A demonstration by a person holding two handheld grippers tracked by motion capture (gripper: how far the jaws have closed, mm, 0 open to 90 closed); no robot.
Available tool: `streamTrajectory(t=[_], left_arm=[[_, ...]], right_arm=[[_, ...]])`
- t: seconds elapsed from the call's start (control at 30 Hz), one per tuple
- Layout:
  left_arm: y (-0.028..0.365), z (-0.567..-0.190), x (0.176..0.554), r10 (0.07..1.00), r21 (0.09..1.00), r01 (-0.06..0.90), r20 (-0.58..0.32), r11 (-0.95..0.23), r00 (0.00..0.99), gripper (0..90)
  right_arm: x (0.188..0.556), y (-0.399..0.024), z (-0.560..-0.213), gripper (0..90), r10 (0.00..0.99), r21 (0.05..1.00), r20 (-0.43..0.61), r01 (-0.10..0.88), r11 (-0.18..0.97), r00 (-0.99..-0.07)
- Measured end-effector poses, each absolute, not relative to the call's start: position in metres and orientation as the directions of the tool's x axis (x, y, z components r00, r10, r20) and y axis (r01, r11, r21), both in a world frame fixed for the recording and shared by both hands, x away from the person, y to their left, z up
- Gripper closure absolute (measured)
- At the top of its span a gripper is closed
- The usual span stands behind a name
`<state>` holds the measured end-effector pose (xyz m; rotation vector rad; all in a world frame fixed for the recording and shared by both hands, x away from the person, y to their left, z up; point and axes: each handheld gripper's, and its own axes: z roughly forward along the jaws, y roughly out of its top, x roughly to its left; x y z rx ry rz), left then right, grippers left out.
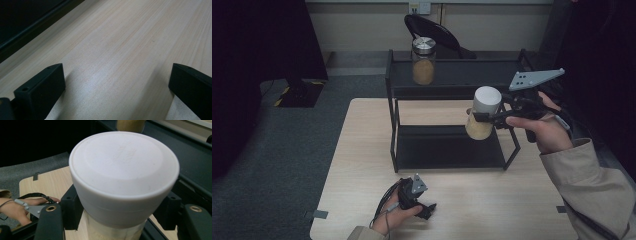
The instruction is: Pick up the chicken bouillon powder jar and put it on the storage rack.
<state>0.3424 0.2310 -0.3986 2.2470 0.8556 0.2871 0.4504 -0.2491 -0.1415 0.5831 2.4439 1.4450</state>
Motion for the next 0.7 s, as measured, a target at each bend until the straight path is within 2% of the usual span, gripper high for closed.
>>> streamTrajectory(t=[0.47,0.7], left_arm=[[0.231,-0.399,0.342,0.653,0.685,0.496,-0.04,-0.533,0.757,0.1],[0.231,-0.399,0.342,0.652,0.685,0.497,-0.041,-0.533,0.757,0.1]], right_arm=[[0.457,-0.237,-0.106,34.5,0.465,0.867,-0.02,0.216,0.45,-0.885],[0.466,-0.231,-0.086,34.5,0.482,0.876,-0.005,0.228,0.424,-0.876]])
